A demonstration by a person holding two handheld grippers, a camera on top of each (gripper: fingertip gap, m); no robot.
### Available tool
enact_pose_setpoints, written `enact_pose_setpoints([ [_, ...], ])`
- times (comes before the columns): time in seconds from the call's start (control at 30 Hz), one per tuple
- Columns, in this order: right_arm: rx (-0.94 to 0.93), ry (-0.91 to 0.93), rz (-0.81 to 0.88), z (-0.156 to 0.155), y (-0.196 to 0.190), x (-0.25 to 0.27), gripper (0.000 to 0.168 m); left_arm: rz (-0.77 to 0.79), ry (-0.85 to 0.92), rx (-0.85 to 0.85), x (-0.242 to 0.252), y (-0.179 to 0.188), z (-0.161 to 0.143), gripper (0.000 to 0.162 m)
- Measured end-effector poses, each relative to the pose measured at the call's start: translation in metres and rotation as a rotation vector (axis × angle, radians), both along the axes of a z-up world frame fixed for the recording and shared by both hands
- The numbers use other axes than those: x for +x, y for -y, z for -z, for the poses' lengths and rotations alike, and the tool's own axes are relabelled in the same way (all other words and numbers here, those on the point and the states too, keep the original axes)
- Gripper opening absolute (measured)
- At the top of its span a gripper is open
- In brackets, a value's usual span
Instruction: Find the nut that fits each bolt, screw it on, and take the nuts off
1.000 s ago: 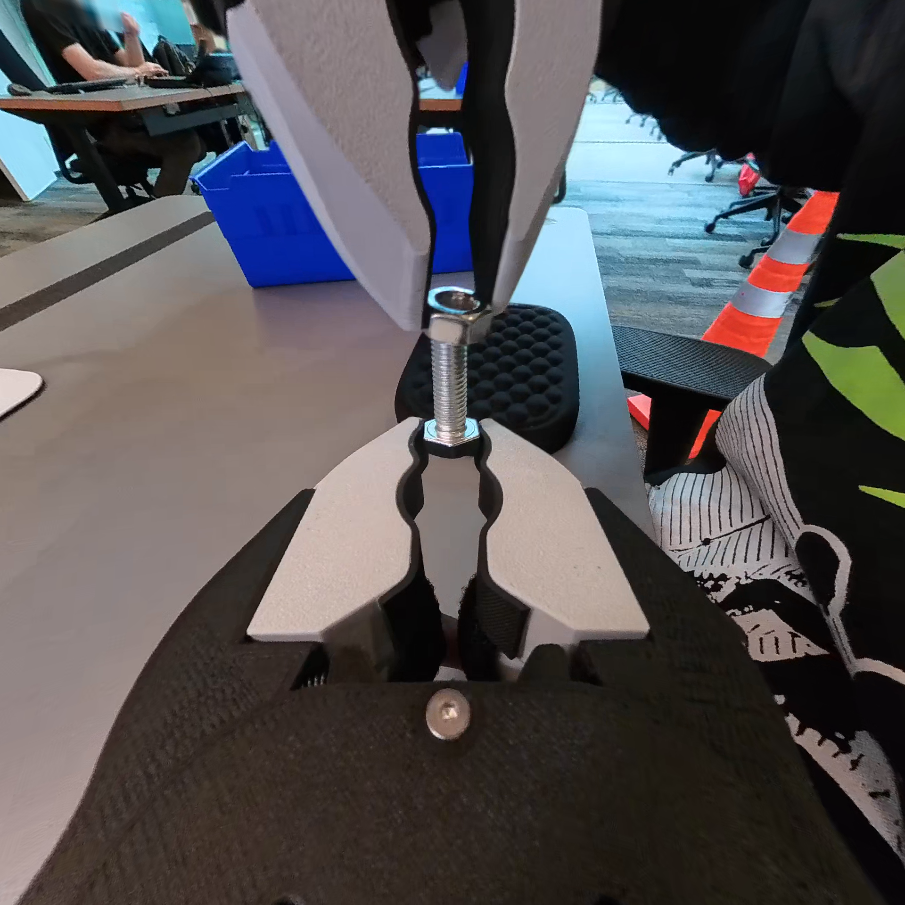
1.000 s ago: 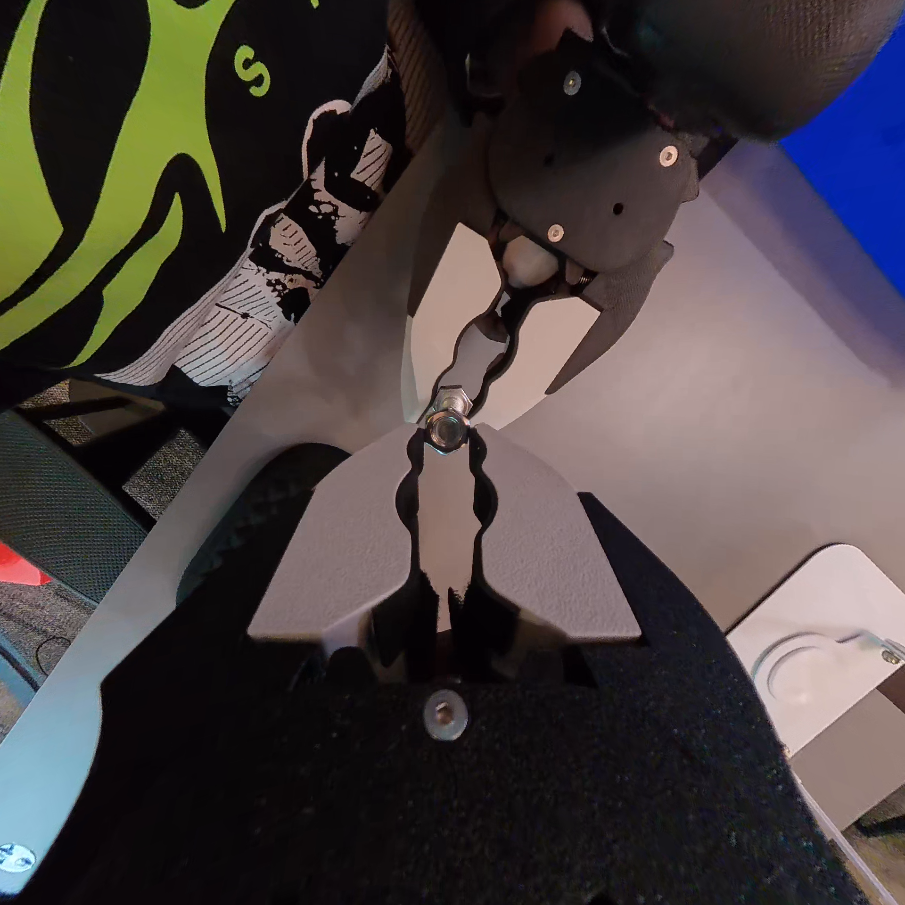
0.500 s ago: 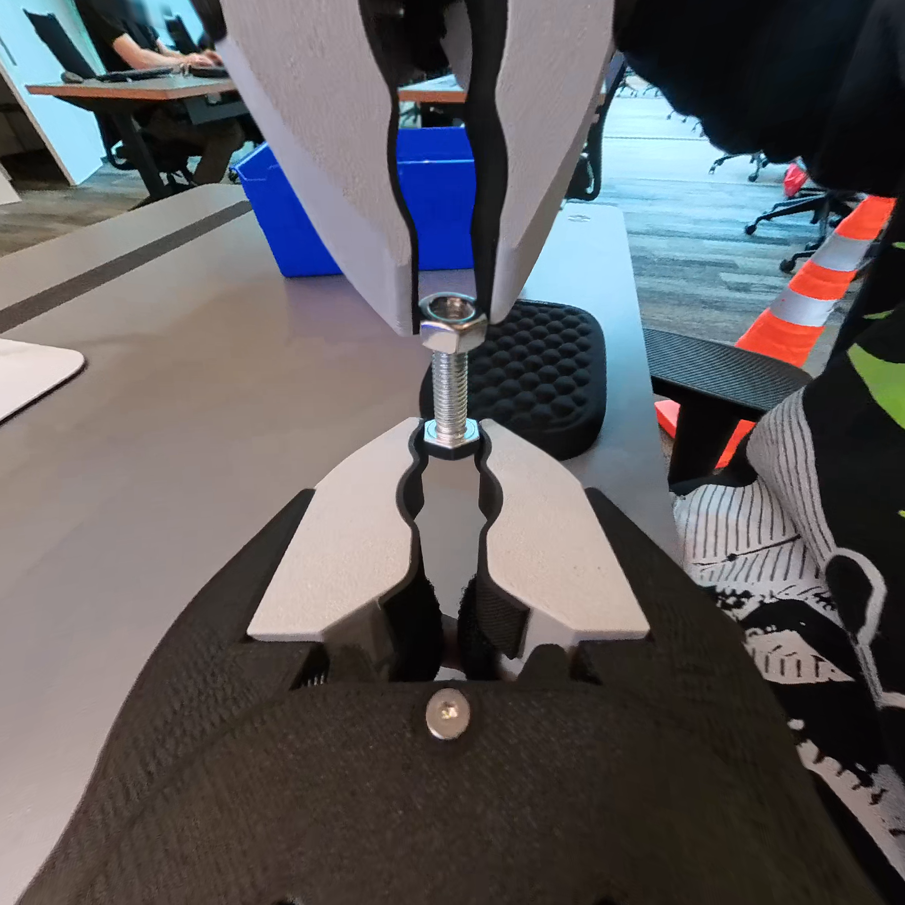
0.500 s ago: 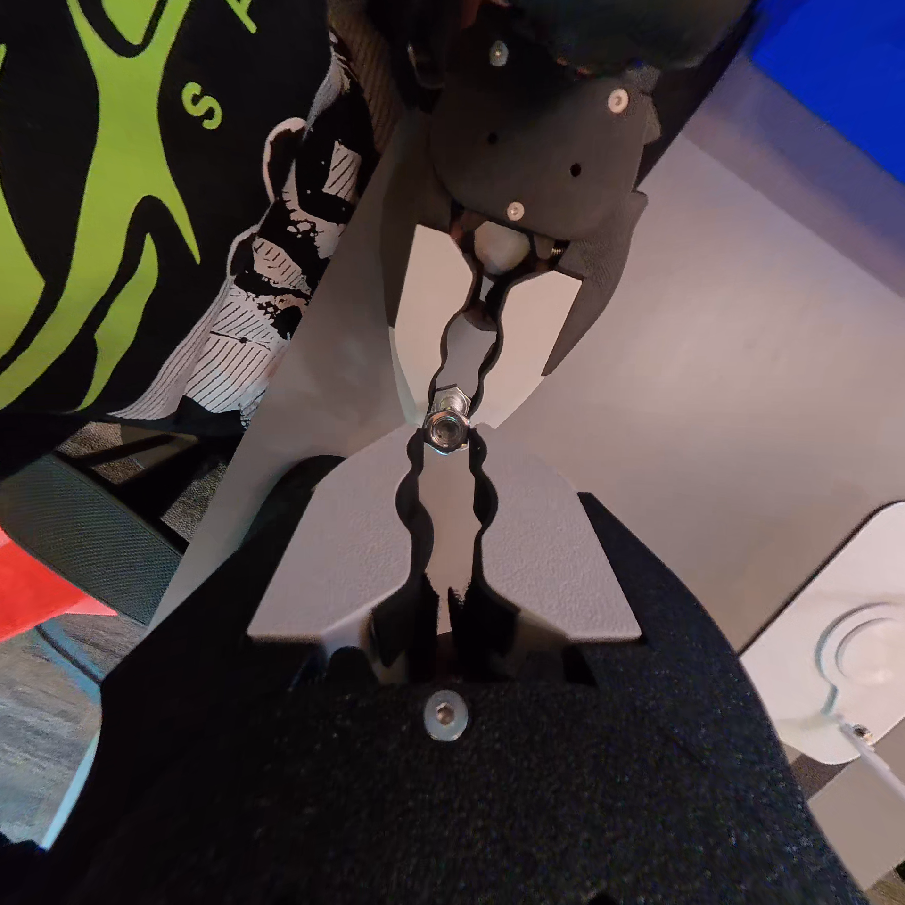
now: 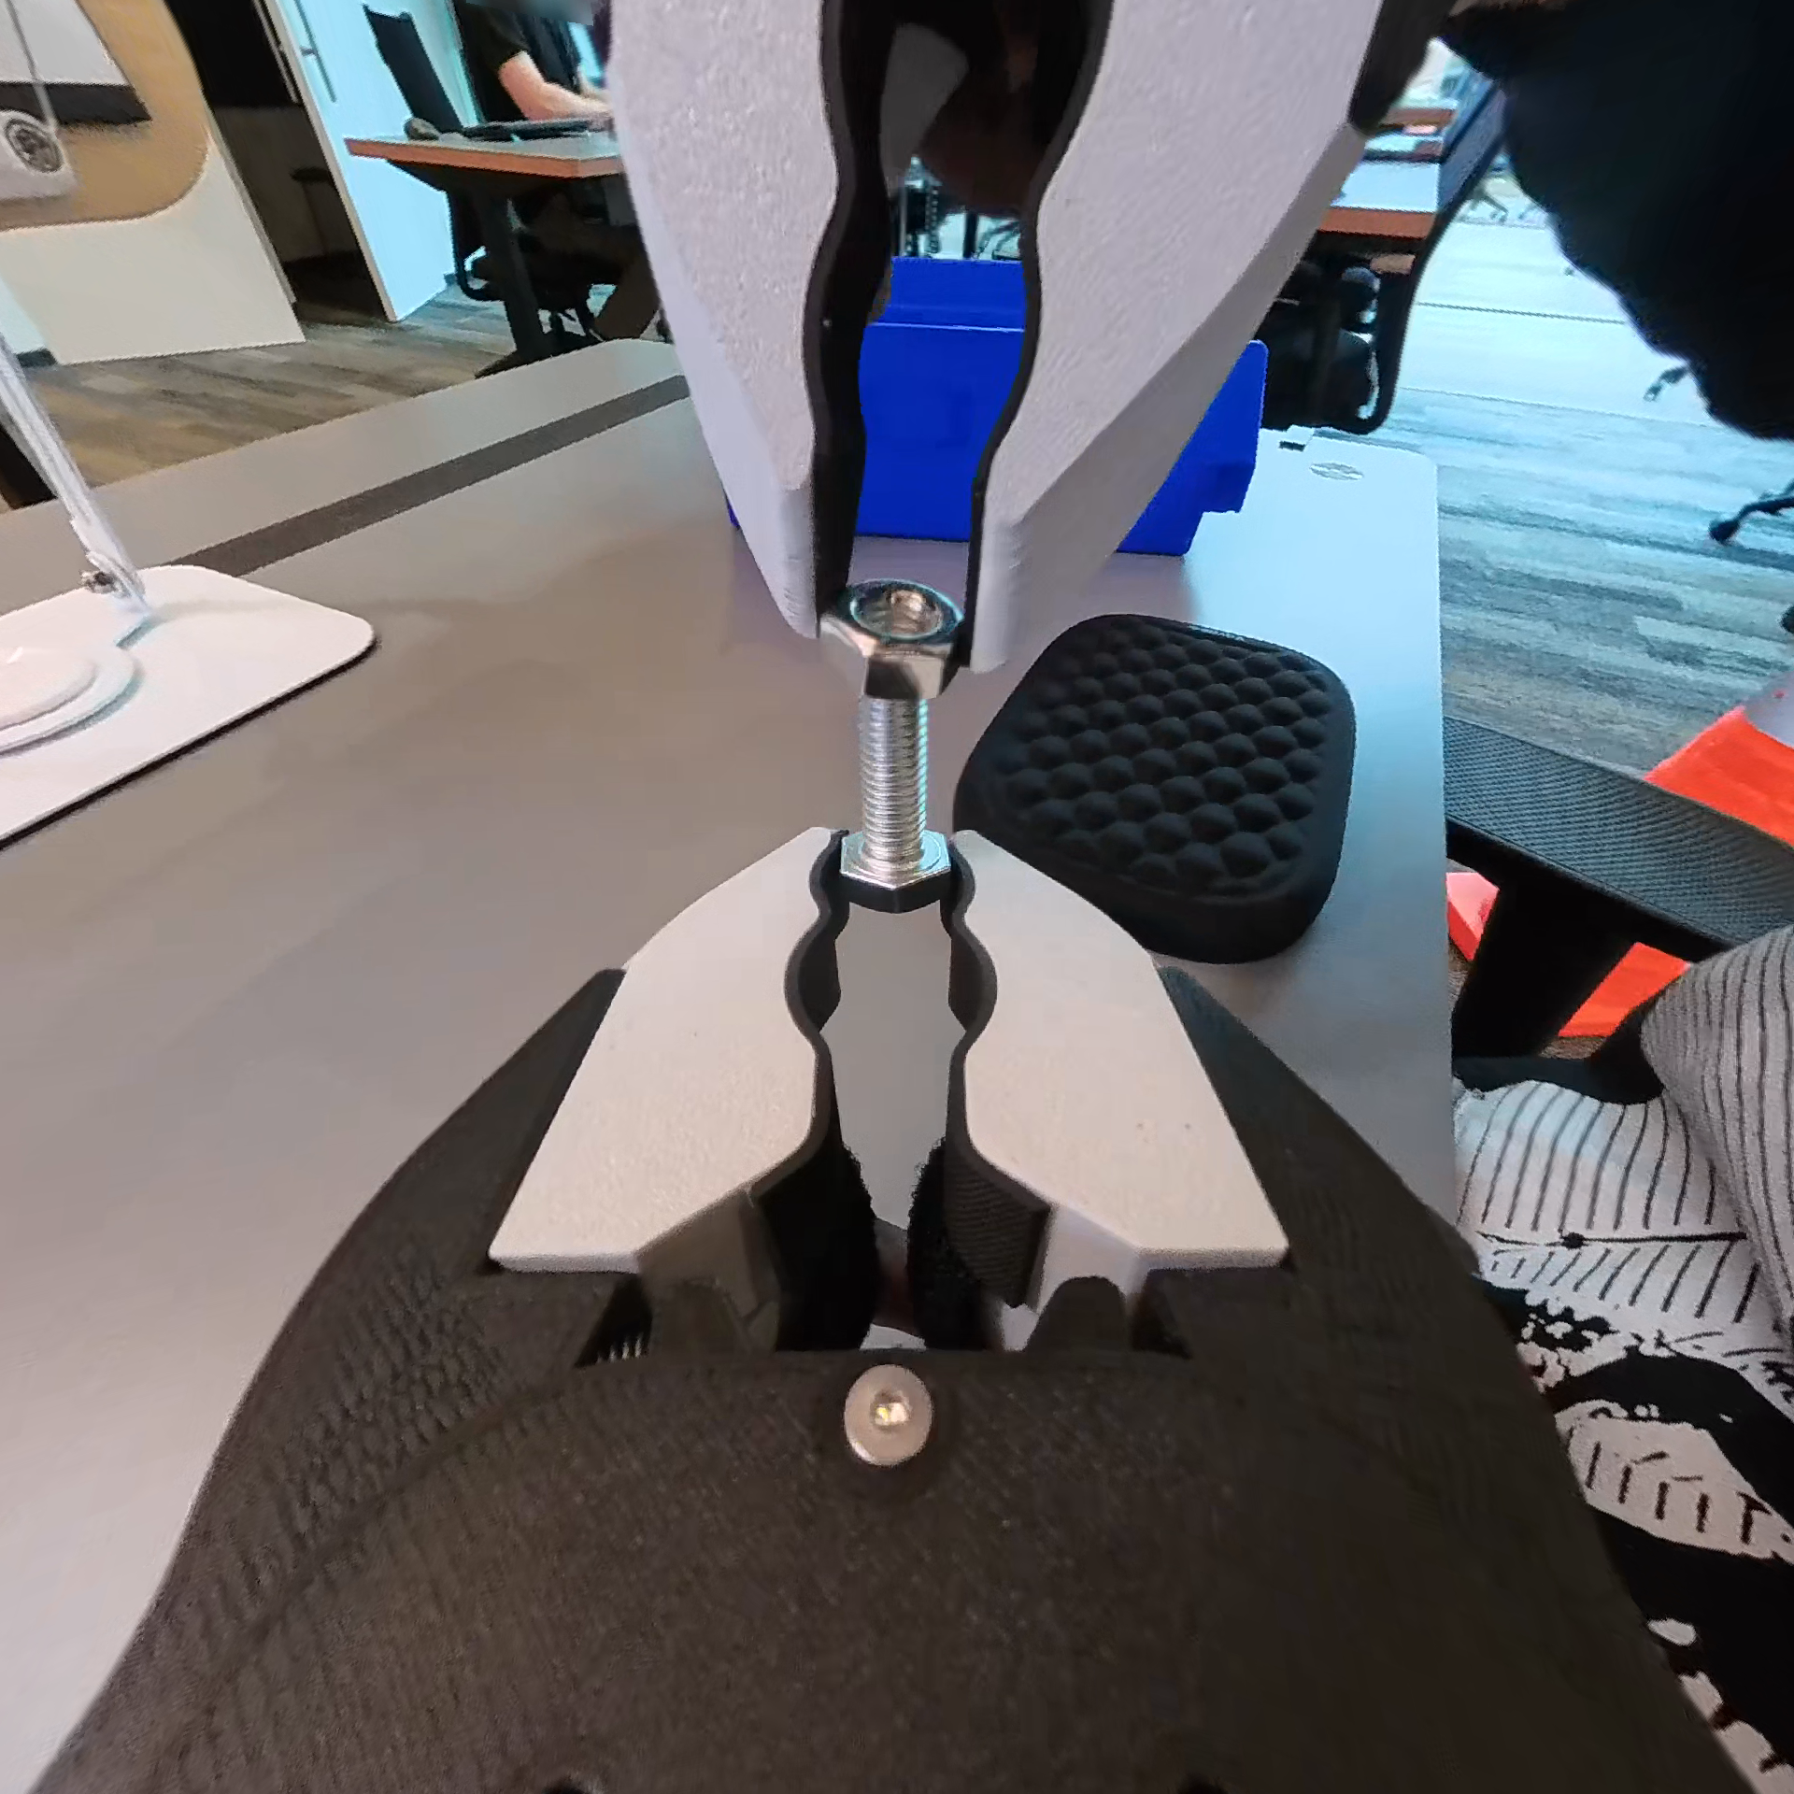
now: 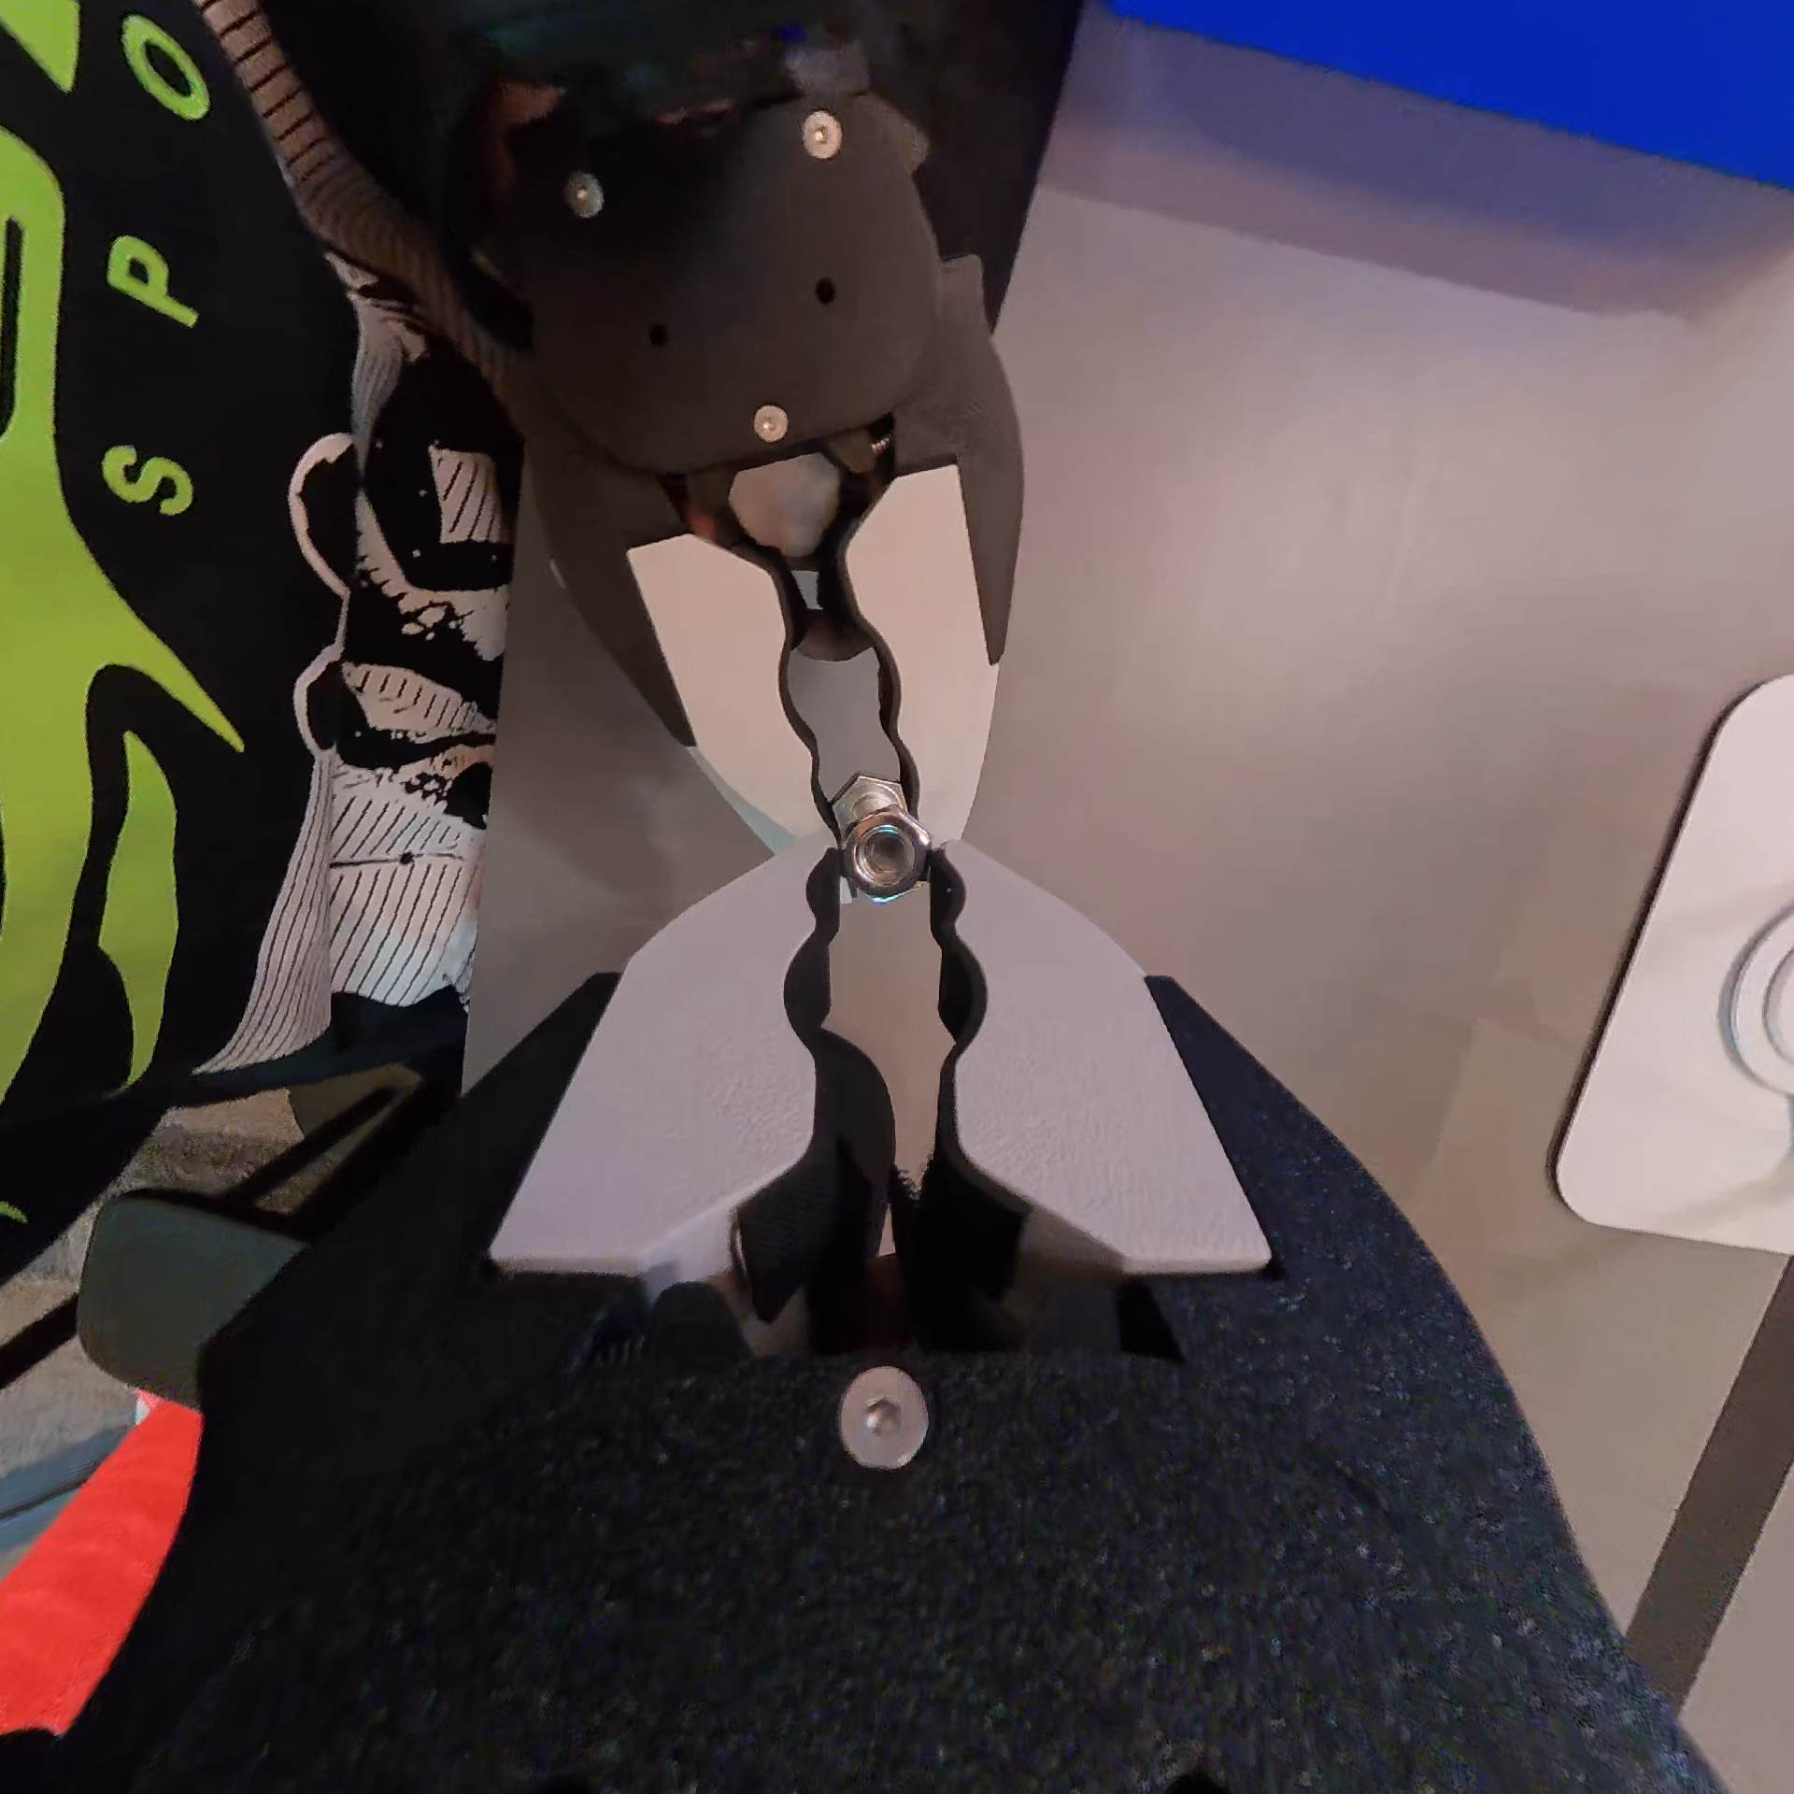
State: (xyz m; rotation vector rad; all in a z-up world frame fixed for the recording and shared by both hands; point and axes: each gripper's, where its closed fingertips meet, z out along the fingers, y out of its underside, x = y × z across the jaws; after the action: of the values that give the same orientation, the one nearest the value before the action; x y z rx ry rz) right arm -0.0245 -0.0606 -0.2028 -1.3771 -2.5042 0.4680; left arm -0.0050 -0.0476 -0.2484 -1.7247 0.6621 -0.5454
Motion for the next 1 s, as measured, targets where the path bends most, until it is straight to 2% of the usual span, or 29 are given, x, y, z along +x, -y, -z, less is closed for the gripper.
enact_pose_setpoints([
  [0.13,0.003,-0.009,0.057,0.0014,-0.0020,-0.0013,0.018,-0.010,-0.008,-0.009,-0.0019,-0.0015,0.0020,0.018],
  [0.53,-0.107,-0.063,0.005,-0.0058,0.0046,0.0000,0.018,0.026,0.014,0.048,0.0012,0.0019,-0.0059,0.018],
  [1.0,-0.108,-0.066,0.002,-0.0025,0.0039,0.0008,0.019,0.030,0.022,0.027,0.0017,0.0014,-0.0040,0.018],
])
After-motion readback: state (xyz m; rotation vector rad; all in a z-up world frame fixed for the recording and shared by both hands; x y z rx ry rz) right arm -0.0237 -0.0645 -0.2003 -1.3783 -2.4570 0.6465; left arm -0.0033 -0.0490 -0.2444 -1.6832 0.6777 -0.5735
